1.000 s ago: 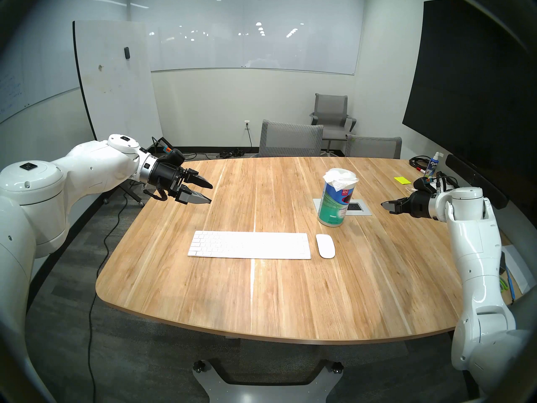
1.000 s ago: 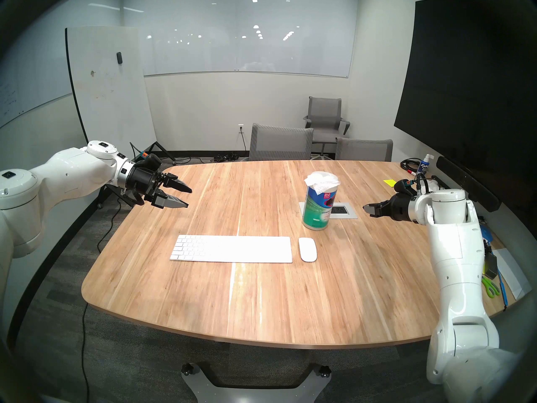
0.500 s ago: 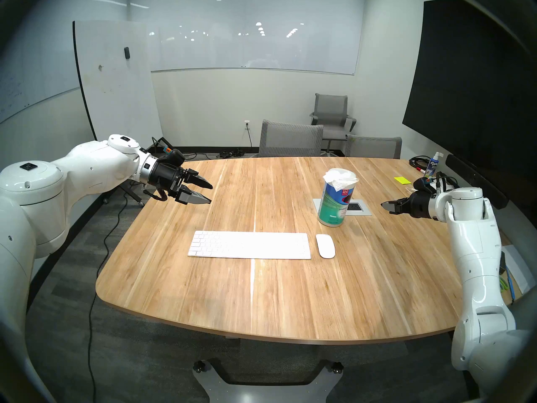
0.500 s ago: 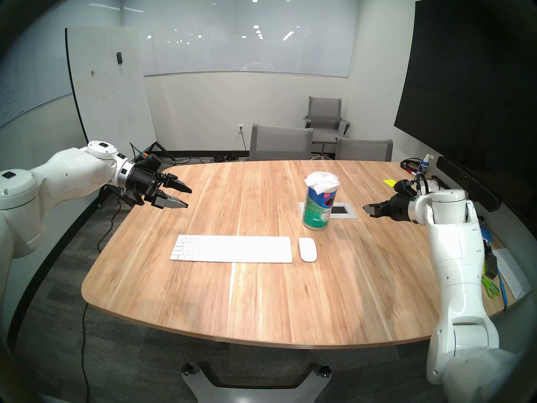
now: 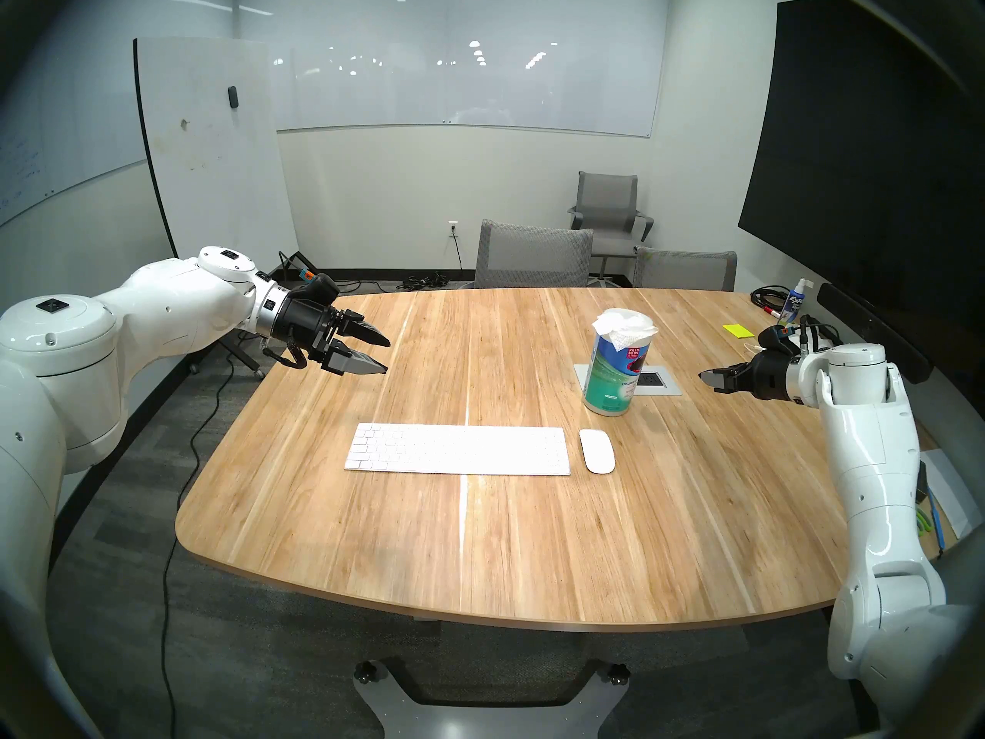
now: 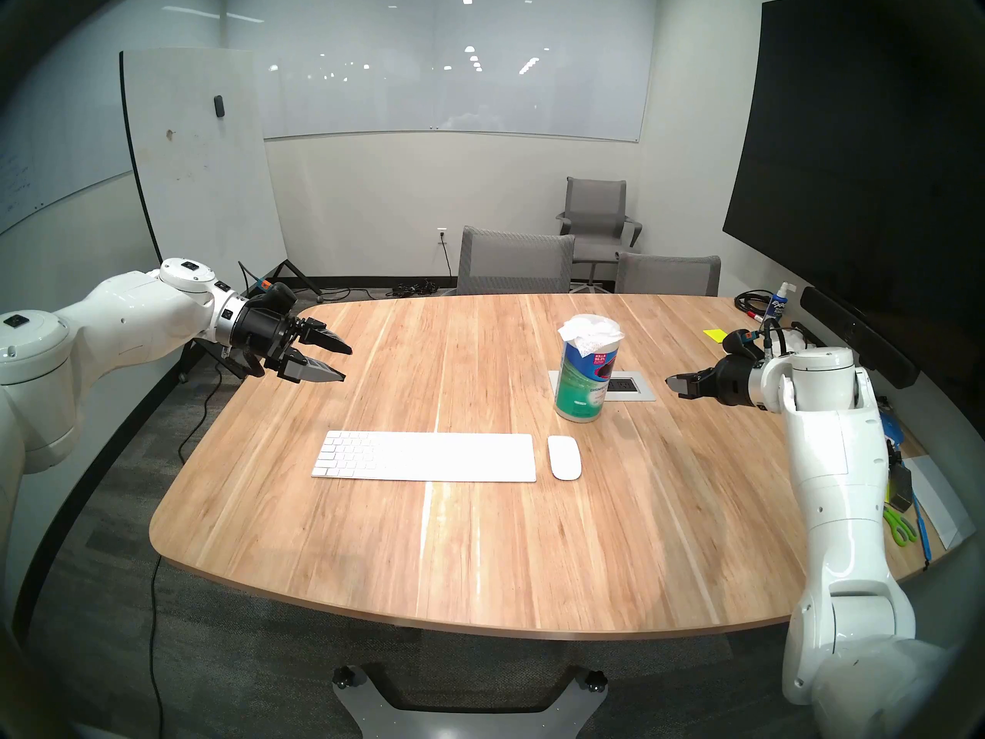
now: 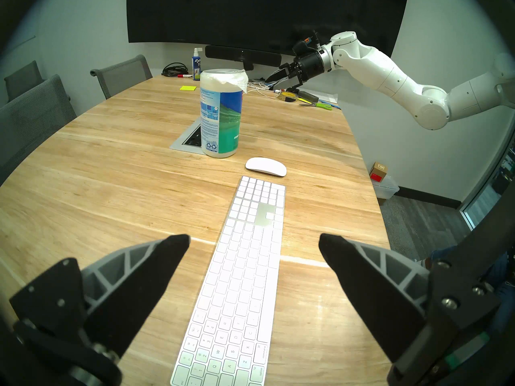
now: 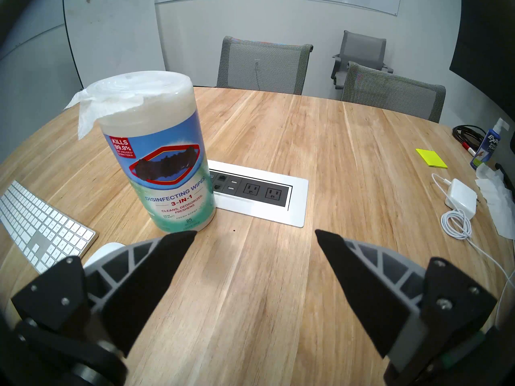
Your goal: Wipe the keyboards and mice with a disinfecting wipe, then set the wipe down
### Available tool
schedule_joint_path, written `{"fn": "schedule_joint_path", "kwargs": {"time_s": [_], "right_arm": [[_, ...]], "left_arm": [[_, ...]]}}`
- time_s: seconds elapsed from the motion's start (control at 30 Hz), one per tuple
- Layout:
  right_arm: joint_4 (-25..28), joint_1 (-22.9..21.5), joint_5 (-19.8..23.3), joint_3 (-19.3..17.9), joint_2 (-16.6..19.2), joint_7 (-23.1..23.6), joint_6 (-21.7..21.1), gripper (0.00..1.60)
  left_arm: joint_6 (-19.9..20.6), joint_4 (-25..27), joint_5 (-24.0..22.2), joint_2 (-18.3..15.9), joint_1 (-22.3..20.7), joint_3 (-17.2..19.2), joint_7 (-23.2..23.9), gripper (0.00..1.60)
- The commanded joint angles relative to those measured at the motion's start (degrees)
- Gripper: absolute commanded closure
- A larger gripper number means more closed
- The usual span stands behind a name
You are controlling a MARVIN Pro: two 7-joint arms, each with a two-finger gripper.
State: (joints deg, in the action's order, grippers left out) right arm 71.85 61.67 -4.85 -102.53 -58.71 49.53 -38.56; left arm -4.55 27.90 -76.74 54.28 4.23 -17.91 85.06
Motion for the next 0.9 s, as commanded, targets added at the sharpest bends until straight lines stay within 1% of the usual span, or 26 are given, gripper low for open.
{"fn": "schedule_joint_path", "kwargs": {"time_s": [0.0, 0.03, 0.07, 0.2, 0.4, 0.43, 0.47, 0.53, 0.67, 0.77, 0.87], "right_arm": [[0.1, -1.6, 0.0, 0.8, 0.5, 0.9, -0.4, 0.0], [0.2, -1.7, 0.2, 0.8, 0.7, 1.3, -0.6, 0.0], [0.0, -2.2, 0.7, 1.1, 1.2, 2.9, -2.1, 0.0], [-0.3, -2.8, 1.0, 1.1, 1.4, 3.8, -2.7, 0.0], [-0.6, -3.9, 1.4, 1.2, 1.4, 4.8, -4.7, 0.0], [-1.3, -5.0, 1.7, 1.4, 1.5, 5.9, -6.9, 0.0], [-1.5, -5.5, 1.8, 1.5, 1.4, 6.1, -7.4, 0.0], [-1.7, -5.8, 1.8, 1.5, 1.4, 6.3, -7.9, 0.0], [-2.2, -7.5, 2.0, 1.9, 1.2, 7.0, -10.4, 0.0], [-2.7, -9.1, 1.6, 2.9, 0.5, 6.9, -11.9, 0.0], [-2.8, -9.8, 1.5, 3.6, 0.1, 6.5, -12.4, 0.0]], "left_arm": [[0.1, -0.1, -0.2, 0.0, -1.1, 0.5, -0.1, 0.0], [0.1, -0.1, -0.2, 0.0, -1.1, 0.5, -0.1, 0.0], [0.1, -0.1, -0.2, 0.0, -1.1, 0.5, -0.1, 0.0], [0.1, -0.1, -0.2, 0.0, -1.1, 0.5, -0.1, 0.0], [0.0, -0.1, -0.2, 0.0, -1.1, 0.5, -0.1, 0.0], [0.0, -0.1, -0.2, 0.0, -1.1, 0.5, -0.1, 0.0], [0.0, -0.1, -0.2, 0.0, -1.1, 0.5, -0.1, 0.0], [0.0, -0.1, -0.2, 0.0, -1.1, 0.5, -0.1, 0.0], [0.0, -0.1, -0.2, 0.0, -1.1, 0.5, -0.1, 0.0], [0.0, -0.1, -0.2, 0.0, -1.1, 0.5, -0.1, 0.0], [0.0, -0.1, -0.2, 0.0, -1.1, 0.5, -0.1, 0.0]]}}
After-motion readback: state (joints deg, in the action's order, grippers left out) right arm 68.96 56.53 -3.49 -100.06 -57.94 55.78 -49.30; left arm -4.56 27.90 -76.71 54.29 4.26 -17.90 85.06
